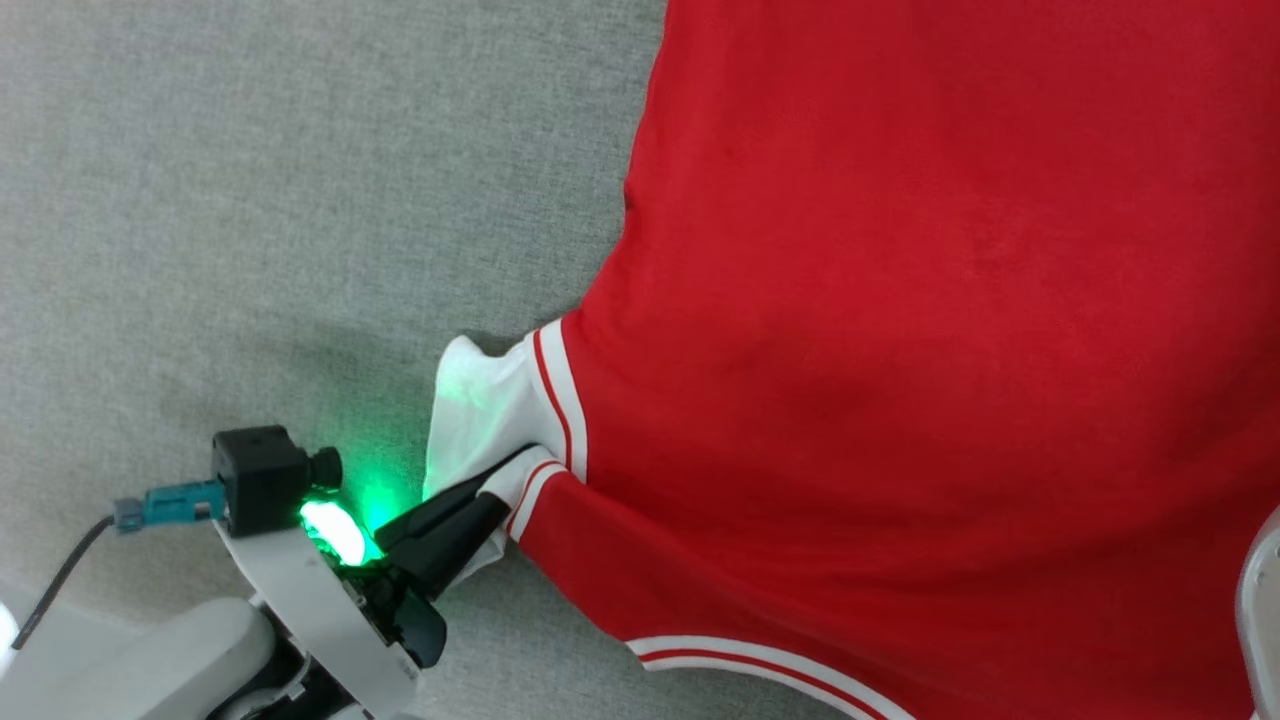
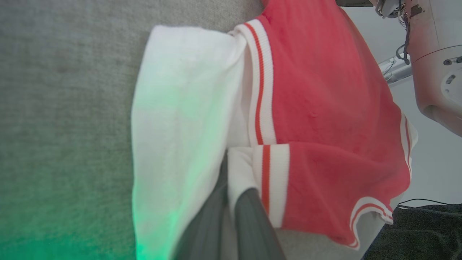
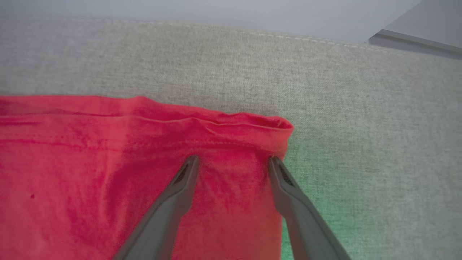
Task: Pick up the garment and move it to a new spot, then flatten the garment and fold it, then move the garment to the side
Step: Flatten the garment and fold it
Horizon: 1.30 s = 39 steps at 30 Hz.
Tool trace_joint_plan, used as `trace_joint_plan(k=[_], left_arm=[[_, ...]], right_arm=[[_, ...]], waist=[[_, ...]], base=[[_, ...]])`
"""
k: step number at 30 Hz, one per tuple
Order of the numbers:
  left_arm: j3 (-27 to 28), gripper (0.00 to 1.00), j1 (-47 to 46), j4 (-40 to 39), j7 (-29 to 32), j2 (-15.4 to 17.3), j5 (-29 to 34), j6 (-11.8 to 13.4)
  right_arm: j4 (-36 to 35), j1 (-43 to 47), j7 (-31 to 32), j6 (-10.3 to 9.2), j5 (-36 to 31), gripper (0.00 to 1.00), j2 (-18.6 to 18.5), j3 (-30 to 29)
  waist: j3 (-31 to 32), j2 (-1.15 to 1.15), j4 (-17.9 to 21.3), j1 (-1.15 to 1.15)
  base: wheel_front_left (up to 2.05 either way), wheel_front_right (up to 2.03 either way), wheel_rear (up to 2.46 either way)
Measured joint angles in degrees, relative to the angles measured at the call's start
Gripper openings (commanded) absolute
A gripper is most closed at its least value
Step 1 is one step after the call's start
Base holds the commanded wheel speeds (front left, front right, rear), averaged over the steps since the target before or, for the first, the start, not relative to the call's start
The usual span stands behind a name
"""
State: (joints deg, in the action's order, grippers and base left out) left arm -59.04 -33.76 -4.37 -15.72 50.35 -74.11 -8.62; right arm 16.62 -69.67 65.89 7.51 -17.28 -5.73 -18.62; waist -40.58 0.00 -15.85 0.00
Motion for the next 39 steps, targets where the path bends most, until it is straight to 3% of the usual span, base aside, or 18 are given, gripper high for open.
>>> trace_joint_plan(k=[1,2,3,4,5,15,22,32,39], left_arm=[[0.0,0.00,0.0,-0.1,0.0,0.1,0.0,0.0],[0.1,0.00,0.0,-0.1,0.0,0.2,0.0,0.0],[0.1,0.00,0.1,-0.2,0.0,0.3,0.0,0.0],[0.2,0.00,0.1,-0.3,0.0,0.4,0.0,0.0],[0.2,0.00,0.2,-0.3,0.0,0.4,0.0,0.0],[2.6,0.00,2.2,0.1,0.1,0.6,-0.4,0.0],[6.5,0.00,5.6,2.2,0.3,1.6,-0.4,0.3],[10.3,0.00,11.0,3.7,0.6,2.9,0.1,1.0],[11.3,0.00,12.9,3.9,0.6,3.1,0.7,1.1]], right_arm=[[0.0,0.0,-0.3,0.00,-0.1,1.00,0.2,-0.3],[-0.1,0.0,-0.4,0.00,-0.2,0.82,0.5,-0.6],[0.0,0.0,-0.4,0.00,-0.2,0.41,0.6,-0.6],[0.0,0.0,-0.4,-0.01,-0.2,0.41,0.7,-0.6],[-0.1,0.0,-0.4,0.00,-0.2,0.00,0.8,-0.7],[0.0,1.2,-2.5,0.00,1.8,0.00,2.3,-1.3],[-1.6,6.1,-0.9,0.00,7.8,0.00,0.9,3.4],[-16.7,20.5,8.4,0.00,21.9,0.00,-7.2,7.6],[-29.7,35.7,13.3,0.00,28.4,0.00,-8.5,5.6]], waist=[[-0.1,0.00,0.1,0.00],[-0.2,0.00,0.2,0.00],[-0.3,0.00,0.3,0.00],[-0.3,0.00,0.4,0.00],[-0.4,0.00,0.5,0.00],[1.2,0.00,1.8,0.00],[5.0,0.00,3.8,0.00],[12.0,0.00,8.1,0.00],[16.2,0.00,11.3,0.00]], base=[[0.00,0.00,0.00],[0.00,0.00,0.00],[0.00,0.00,0.00],[0.00,0.00,0.00],[0.00,0.00,0.00],[0.00,0.00,0.00],[0.00,0.00,0.00],[0.00,0.00,0.00],[0.00,0.00,0.00]])
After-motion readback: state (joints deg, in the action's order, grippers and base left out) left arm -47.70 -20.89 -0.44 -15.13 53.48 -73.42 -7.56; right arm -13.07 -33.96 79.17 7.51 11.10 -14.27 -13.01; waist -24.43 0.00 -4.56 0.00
